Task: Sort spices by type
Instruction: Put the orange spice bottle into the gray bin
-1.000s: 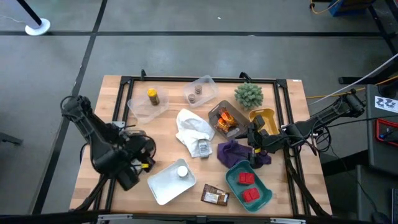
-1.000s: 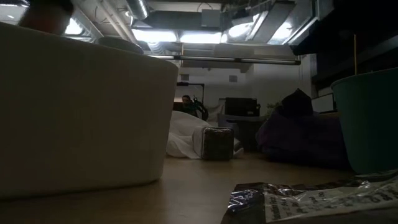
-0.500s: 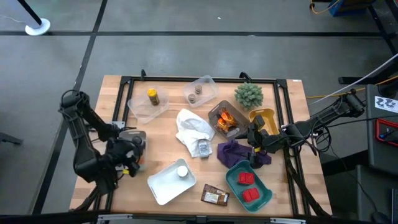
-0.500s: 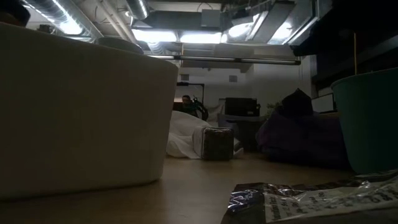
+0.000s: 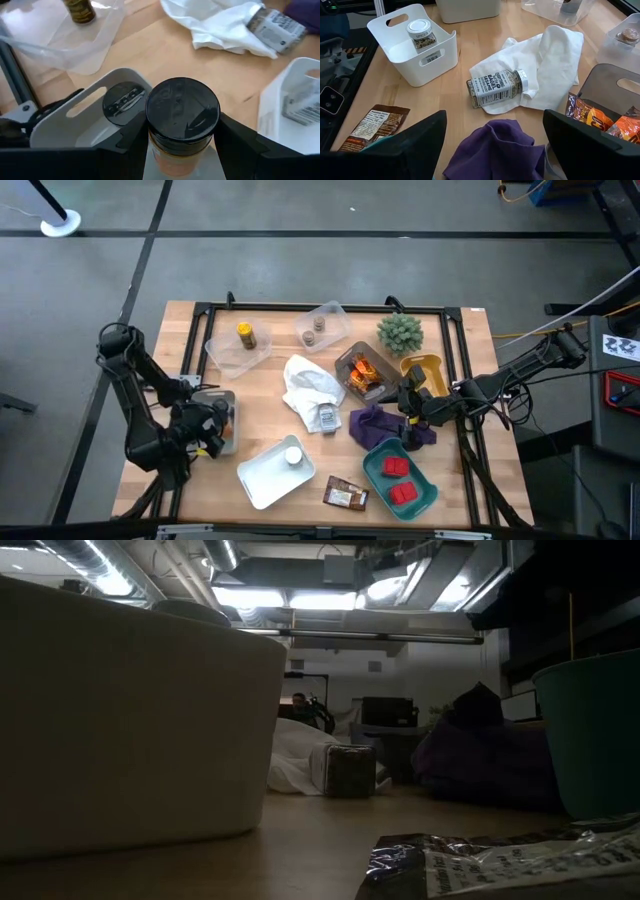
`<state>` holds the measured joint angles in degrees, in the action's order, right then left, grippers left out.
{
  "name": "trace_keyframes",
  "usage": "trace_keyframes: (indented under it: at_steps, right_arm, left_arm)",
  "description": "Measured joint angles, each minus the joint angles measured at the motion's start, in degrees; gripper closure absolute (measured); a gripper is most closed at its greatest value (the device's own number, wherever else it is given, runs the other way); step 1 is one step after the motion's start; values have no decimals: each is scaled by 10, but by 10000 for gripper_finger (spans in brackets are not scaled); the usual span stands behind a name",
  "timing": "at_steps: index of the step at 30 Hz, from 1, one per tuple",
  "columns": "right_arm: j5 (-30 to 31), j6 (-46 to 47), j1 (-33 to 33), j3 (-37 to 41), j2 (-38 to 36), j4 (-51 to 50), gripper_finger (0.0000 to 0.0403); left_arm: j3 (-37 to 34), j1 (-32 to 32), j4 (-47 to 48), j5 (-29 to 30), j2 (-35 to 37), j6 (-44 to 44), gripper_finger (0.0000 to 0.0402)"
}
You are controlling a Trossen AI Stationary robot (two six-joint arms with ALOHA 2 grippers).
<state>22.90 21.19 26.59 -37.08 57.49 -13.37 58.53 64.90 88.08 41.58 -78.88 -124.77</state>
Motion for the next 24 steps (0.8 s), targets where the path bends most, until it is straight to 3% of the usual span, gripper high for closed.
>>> trace_keyframes:
  at_steps: [8,15,24]
  right_arm:
    - [0,0,0,0,0,0,72]
    - [1,0,0,0,0,0,72]
    - [2,0,0,0,0,0,72]
  left_arm:
    - [-71,0,-117,1,-7,9,226]
    - [-91,0,-131,2,-30,11,224]
    - [-91,-6,-200,1,-30,80,181]
